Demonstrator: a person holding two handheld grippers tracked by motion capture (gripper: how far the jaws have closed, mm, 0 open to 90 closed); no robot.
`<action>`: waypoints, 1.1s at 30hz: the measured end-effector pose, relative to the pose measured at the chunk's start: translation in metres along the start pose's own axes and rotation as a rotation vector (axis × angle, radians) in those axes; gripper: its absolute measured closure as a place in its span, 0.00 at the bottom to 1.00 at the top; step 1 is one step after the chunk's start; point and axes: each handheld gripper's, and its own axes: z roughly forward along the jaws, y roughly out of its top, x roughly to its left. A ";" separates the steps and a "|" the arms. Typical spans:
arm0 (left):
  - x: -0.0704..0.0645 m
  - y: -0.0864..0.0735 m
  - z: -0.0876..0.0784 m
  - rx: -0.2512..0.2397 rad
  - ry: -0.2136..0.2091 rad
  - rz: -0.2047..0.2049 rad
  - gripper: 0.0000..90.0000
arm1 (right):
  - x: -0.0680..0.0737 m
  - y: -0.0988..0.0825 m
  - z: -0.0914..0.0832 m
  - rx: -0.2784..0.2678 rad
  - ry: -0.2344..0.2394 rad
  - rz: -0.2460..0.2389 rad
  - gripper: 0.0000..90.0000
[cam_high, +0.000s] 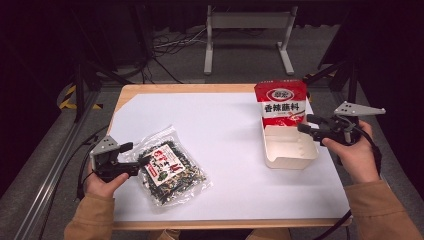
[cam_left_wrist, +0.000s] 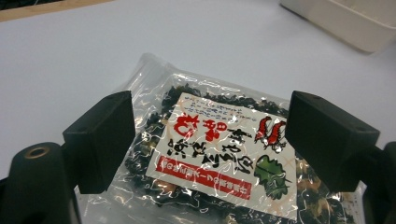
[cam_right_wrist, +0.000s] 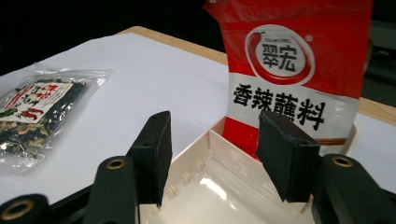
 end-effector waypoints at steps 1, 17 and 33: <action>0.001 0.001 0.000 0.006 0.007 -0.003 0.18 | 0.003 0.000 0.000 -0.001 0.001 -0.013 0.50; 0.030 -0.006 0.002 0.112 0.170 -0.108 0.21 | 0.040 -0.012 0.012 0.004 0.039 -0.097 0.46; 0.045 -0.023 0.006 0.252 0.229 -0.220 0.22 | 0.053 -0.021 0.023 0.001 0.053 -0.105 0.44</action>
